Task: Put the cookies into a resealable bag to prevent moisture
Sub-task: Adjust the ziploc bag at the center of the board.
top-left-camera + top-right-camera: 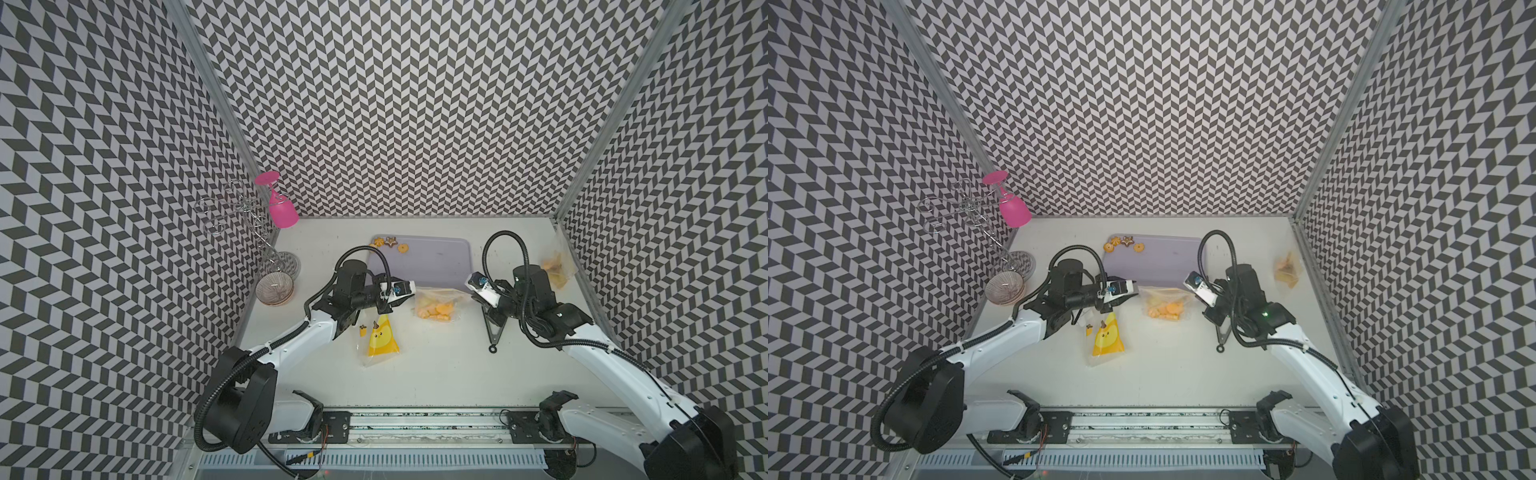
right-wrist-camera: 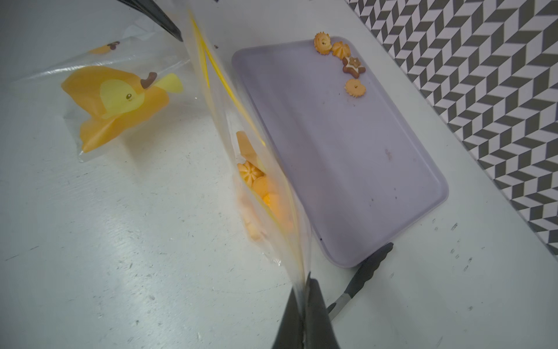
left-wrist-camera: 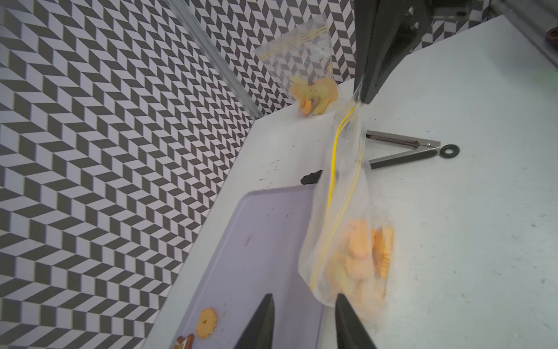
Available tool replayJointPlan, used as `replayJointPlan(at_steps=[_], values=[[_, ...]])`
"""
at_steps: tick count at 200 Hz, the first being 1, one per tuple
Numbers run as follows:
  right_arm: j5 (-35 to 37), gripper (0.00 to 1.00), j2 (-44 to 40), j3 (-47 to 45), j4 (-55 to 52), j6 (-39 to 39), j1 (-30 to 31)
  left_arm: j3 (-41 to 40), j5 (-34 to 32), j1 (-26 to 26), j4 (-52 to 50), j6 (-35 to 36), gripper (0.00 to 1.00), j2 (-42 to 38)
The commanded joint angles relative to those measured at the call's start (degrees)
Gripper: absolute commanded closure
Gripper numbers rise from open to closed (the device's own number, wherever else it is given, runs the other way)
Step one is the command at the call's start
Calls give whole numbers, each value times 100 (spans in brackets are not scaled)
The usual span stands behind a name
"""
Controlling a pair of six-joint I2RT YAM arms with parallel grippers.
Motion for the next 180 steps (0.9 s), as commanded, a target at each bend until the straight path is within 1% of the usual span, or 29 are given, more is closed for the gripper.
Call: replayJointPlan(at_steps=[1,14,20,23,42,74,89,109,141,170,180], values=[[2,100,-8,-60,212,164,-20,55,570,11,48,-11,58,165],[46,100,84,29,143,167,-22,109,629,10,-3,-14,54,251],[69,100,132,74,112,167,-14,147,663,13,-60,1,49,290],[71,100,161,97,90,158,-21,159,681,8,-91,13,49,304],[-15,100,308,255,-56,34,-13,184,738,13,-80,9,47,382],[-19,100,306,269,-42,-7,-16,190,772,11,295,-178,47,418],[-19,100,279,248,-14,-13,-13,197,787,11,525,-339,43,447],[-36,100,253,255,-14,-44,-20,241,851,10,683,-474,40,525],[-54,100,226,255,-23,-57,-15,389,885,5,781,-583,41,777],[-59,100,185,238,8,-68,-13,585,910,3,632,-555,47,1008],[-63,100,182,230,13,-66,-14,578,913,3,622,-551,47,1006]])
